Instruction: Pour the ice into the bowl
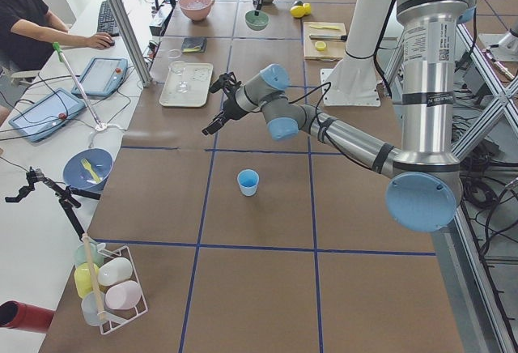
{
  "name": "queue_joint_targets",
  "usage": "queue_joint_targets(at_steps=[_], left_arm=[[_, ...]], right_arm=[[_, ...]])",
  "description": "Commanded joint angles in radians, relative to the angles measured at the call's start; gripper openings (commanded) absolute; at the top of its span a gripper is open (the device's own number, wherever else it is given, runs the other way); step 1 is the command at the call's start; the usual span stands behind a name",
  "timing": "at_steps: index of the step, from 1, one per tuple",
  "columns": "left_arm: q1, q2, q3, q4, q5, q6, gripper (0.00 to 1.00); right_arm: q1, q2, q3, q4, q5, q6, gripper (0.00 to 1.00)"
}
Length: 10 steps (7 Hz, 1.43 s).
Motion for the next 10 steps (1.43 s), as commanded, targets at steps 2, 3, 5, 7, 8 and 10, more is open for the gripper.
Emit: queue_joint_targets(at_steps=[2, 3, 5, 7, 8, 10], left_arm=[[-0.073, -0.010, 0.038, 0.004, -0.079, 0.045, 1.00], [-0.073, -0.012, 0.044, 0.006, -0.079, 0.045, 1.00], [-0.073, -0.010, 0.070, 0.006, -0.076, 0.048, 1.00], [-0.081, -0.032, 0.076, 0.129, -0.079, 0.103, 1.00], [-0.150, -0.091, 0.078, 0.221, -0.088, 0.196, 1.00], [-0.249, -0.108, 0.096, 0.343, -0.244, 0.287, 1.00]], right_arm=[[0.091, -0.090, -0.135, 0.150, 0.097, -0.088, 0.00], [0.093, -0.119, -0.132, 0.154, 0.113, -0.088, 0.00], [0.094, -0.116, -0.138, 0.154, 0.141, -0.082, 0.85], [0.129, -0.109, -0.123, 0.133, 0.147, -0.089, 1.00], [0.142, -0.107, -0.105, 0.073, 0.165, -0.120, 1.00], [0.273, -0.060, -0.030, -0.241, 0.168, -0.448, 1.00]])
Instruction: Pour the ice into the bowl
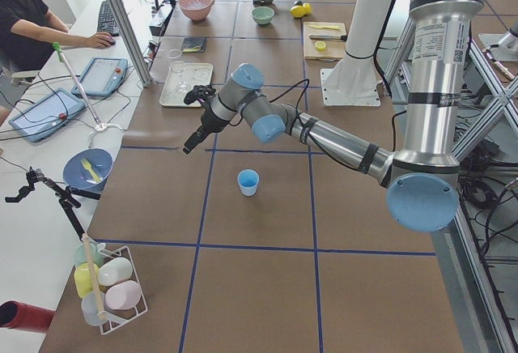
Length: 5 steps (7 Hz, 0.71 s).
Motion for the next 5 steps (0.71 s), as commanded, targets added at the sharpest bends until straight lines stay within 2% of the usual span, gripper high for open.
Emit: queue_joint_targets(at_steps=[1, 2, 4, 5], left_arm=[[-0.104, -0.022, 0.032, 0.129, -0.173, 0.060, 1.00], [-0.171, -0.039, 0.064, 0.191, -0.229, 0.165, 1.00], [-0.356, -0.041, 0.185, 0.260, -0.428, 0.319, 1.00], [-0.413, -0.033, 0.274, 0.268, -0.486, 0.397, 1.00]], right_arm=[[0.162, 0.108, 0.088, -0.422, 0.006, -0.401, 1.00], [0.266, 0.175, 0.093, -0.603, 0.023, -0.584, 1.00], [0.398, 0.145, 0.084, -0.647, 0.230, -0.647, 1.00], [0.409, 0.113, 0.082, -0.639, 0.244, -0.644, 1.00]])
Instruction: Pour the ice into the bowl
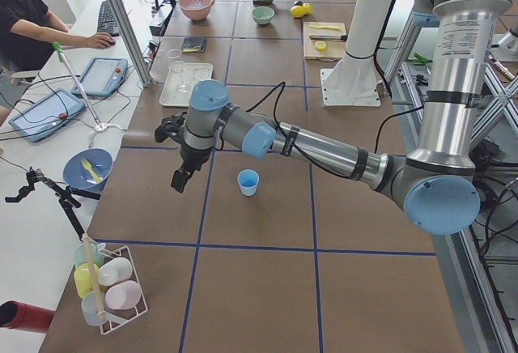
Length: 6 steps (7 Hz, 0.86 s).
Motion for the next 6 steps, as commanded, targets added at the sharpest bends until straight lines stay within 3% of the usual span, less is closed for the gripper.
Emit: queue_joint_targets(at_steps=[1, 3, 6], left_arm=[[-0.119, 0.029, 0.174, 0.017, -0.099, 0.104, 1.00], [-0.122, 0.104, 0.177, 0.011, -0.116, 0.098, 1.00], [-0.119, 0.098, 0.135, 0.023, -0.118, -0.072, 1.00]], right_arm=[[0.042, -0.034, -0.005, -0.007, 0.051, 0.000, 1.00], [0.041, -0.029, -0.029, -0.006, 0.044, -0.011, 1.00], [0.044, -0.032, -0.106, 0.046, 0.048, -0.011, 1.00]])
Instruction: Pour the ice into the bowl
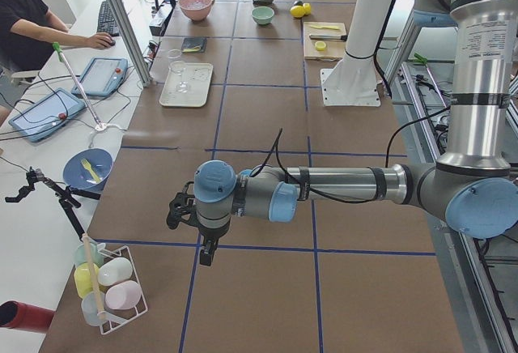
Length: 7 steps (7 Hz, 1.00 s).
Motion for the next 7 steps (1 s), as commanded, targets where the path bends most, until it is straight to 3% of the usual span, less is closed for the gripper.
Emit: queue_joint_targets(at_steps=[1, 2, 7], left_arm=[[0.007, 0.002, -0.051, 0.023, -0.001, -0.082, 1.00], [0.030, -0.001, -0.096, 0.081, -0.001, -0.084, 1.00], [0.050, 0.005, -0.092, 0.078, 0.008, -0.078, 1.00]], right_arm=[[0.003, -0.010, -0.040, 0.011, 0.004, 0.001, 1.00], [0.022, -0.013, -0.043, 0.011, 0.007, 0.001, 1.00], [0.037, -0.028, -0.041, 0.011, 0.009, 0.001, 1.00]])
